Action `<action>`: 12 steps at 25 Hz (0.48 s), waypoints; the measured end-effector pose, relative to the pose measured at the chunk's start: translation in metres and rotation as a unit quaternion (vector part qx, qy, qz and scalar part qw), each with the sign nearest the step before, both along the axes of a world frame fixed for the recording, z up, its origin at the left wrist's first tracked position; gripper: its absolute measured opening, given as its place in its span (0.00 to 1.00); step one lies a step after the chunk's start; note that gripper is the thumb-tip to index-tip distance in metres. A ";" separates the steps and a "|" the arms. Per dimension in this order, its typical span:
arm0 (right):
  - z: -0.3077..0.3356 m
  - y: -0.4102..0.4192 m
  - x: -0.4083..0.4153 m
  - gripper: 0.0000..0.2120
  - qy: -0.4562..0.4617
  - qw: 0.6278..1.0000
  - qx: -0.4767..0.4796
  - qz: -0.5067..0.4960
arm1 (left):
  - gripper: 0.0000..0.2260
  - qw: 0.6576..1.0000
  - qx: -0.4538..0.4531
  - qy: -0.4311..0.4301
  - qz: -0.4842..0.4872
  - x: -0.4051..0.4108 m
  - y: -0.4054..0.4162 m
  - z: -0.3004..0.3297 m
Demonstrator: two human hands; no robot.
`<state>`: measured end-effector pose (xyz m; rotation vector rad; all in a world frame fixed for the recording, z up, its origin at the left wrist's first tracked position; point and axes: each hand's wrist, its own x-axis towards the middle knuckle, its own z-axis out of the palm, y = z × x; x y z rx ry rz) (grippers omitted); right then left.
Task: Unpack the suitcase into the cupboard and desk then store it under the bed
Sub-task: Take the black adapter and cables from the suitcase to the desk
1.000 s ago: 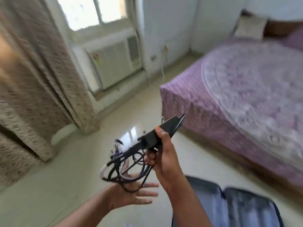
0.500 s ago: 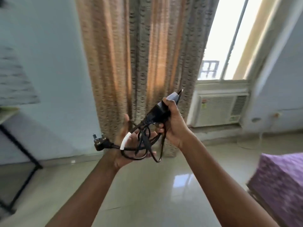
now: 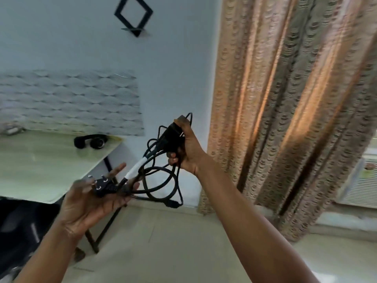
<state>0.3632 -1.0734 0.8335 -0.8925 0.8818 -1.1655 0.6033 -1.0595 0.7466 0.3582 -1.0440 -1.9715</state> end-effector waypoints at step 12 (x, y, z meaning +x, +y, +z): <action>-0.011 -0.266 0.231 0.19 0.169 0.941 -0.123 0.266 | 0.35 0.831 0.156 -0.184 0.502 0.151 -0.226 0.057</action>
